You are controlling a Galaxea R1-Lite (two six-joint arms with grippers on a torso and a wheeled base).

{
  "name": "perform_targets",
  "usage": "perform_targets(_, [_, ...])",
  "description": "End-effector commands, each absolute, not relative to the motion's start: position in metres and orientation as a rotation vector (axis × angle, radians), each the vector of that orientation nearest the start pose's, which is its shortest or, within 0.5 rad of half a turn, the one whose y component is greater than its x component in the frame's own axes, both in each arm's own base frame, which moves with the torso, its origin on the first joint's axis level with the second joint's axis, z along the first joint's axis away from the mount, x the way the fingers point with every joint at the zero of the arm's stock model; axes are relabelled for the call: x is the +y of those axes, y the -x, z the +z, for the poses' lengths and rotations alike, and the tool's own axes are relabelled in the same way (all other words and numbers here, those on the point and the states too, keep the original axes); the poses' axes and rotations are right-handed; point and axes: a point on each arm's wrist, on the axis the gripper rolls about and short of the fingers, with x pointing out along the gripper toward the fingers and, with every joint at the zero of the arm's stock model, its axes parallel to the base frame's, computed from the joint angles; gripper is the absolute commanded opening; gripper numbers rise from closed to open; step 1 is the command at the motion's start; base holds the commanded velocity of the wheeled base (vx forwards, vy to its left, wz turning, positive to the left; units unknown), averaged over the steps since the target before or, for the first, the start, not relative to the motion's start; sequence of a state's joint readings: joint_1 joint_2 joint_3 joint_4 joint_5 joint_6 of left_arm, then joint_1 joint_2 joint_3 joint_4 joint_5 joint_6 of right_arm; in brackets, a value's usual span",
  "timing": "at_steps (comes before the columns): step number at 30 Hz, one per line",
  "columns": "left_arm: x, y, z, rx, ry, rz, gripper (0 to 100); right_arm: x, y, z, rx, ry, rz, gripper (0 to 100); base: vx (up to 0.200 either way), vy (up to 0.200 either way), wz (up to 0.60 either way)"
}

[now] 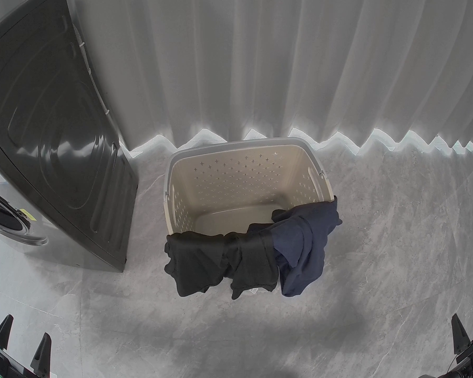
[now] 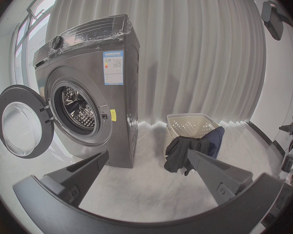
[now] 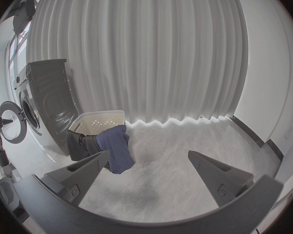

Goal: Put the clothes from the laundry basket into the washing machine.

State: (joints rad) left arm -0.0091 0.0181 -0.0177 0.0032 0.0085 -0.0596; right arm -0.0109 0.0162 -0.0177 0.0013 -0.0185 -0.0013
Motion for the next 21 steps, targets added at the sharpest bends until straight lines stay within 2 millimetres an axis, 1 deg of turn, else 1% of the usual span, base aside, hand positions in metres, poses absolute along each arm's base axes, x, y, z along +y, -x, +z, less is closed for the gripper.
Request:
perform_targets(1, [0.0004, 0.0226, 0.0757, 0.006, 0.06, 0.0, 100, -0.0002, 0.0225, 0.0753, 0.008, 0.002, -0.029, 100, 0.0, 0.0, 0.0])
perform_targets(12, [0.0004, 0.0226, 0.0757, 0.006, 0.058, 0.0, 100, -0.0001, 0.0223, 0.0753, 0.009, 0.002, -0.031, 100, 0.0, 0.0, 0.0])
perform_targets(21, [0.0004, 0.0226, 0.0757, 0.006, 0.06, 0.0, 100, -0.0001, 0.0222, 0.0753, 0.011, 0.002, -0.031, 100, 0.2, 0.0, 0.0])
